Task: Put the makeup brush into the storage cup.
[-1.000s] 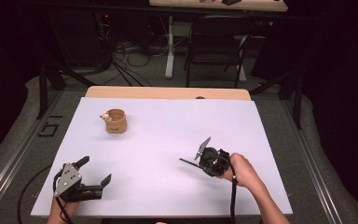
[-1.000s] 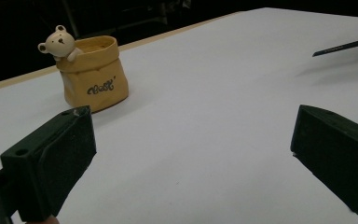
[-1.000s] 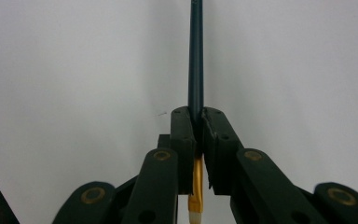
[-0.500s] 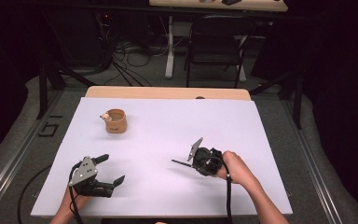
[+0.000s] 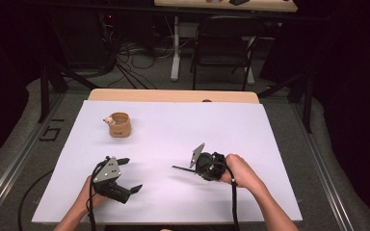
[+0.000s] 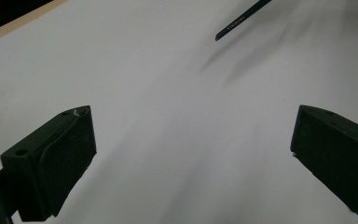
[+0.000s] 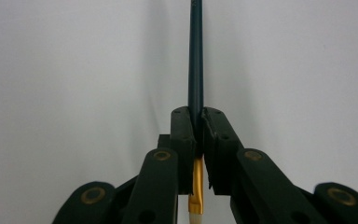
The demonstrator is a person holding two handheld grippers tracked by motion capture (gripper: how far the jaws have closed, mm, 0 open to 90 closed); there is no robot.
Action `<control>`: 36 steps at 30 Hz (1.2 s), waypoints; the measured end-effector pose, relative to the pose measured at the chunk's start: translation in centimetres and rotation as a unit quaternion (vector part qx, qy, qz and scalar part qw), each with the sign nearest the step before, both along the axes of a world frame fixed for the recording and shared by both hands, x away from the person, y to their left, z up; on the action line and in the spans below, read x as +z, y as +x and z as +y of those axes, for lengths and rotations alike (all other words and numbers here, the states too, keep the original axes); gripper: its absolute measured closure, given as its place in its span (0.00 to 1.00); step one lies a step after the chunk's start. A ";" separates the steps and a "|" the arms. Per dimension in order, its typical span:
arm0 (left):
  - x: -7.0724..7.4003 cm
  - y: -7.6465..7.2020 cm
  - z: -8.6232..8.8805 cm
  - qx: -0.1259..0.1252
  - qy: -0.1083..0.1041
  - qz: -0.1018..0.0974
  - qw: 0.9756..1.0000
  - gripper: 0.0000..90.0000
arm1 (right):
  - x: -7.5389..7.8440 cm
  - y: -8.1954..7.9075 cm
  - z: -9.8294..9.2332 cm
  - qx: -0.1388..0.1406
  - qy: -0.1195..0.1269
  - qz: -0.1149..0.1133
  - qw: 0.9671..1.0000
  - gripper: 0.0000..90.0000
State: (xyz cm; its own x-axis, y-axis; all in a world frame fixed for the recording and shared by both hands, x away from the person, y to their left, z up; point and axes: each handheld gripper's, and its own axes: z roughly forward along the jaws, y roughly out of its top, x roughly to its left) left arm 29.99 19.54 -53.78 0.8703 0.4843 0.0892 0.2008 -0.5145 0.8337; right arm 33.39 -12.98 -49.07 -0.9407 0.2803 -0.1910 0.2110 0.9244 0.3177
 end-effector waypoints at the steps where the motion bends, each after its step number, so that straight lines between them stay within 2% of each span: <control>1: 0.1 0.1 -0.4 -0.002 0.008 0.001 1.000 0.00 | 0.0 0.0 0.1 0.003 0.001 -0.002 1.000 0.93; 5: 0.4 0.6 -2.0 -0.020 0.028 0.015 0.999 0.00 | 0.3 0.0 0.4 0.014 0.007 -0.009 1.000 0.93; 9: 0.4 0.9 -2.9 -0.030 0.043 0.018 0.998 0.00 | 0.5 0.0 0.6 0.020 0.007 -0.006 1.000 0.93; 11: 0.5 1.2 -3.5 -0.035 0.047 0.026 0.998 0.00 | 0.4 0.1 0.8 0.030 0.006 -0.009 1.000 0.93; 12: 0.5 1.4 -4.1 -0.039 0.058 0.028 0.997 0.01 | 0.4 0.0 1.0 0.031 0.004 -0.006 0.999 0.93; 17: 0.7 1.6 -5.4 -0.057 0.071 0.027 0.995 0.01 | 0.5 -0.3 1.5 0.056 0.005 -0.010 0.998 0.93; 21: 0.7 1.6 -6.0 -0.064 0.082 0.024 0.994 0.01 | 0.5 -0.4 1.8 0.061 0.002 -0.013 0.998 0.93; 24: 0.7 1.6 -6.6 -0.072 0.093 0.032 0.993 0.01 | 0.5 -0.5 2.2 0.064 -0.002 -0.015 0.998 0.93; 28: 0.8 1.5 -7.1 -0.080 0.100 0.027 0.991 0.03 | 0.6 -0.6 2.5 0.069 -0.001 -0.016 0.997 0.93; 33: 0.9 1.6 -7.6 -0.090 0.111 0.018 0.990 0.20 | 0.7 -0.7 3.4 0.087 -0.003 -0.017 0.996 0.93; 34: 0.9 1.6 -7.8 -0.093 0.114 0.015 0.989 0.20 | 0.7 -0.7 3.4 0.087 -0.003 -0.017 0.996 0.93; 36: 0.8 1.6 -8.0 -0.096 0.117 0.013 0.988 0.30 | 0.7 -0.8 3.7 0.091 -0.002 -0.019 0.996 0.93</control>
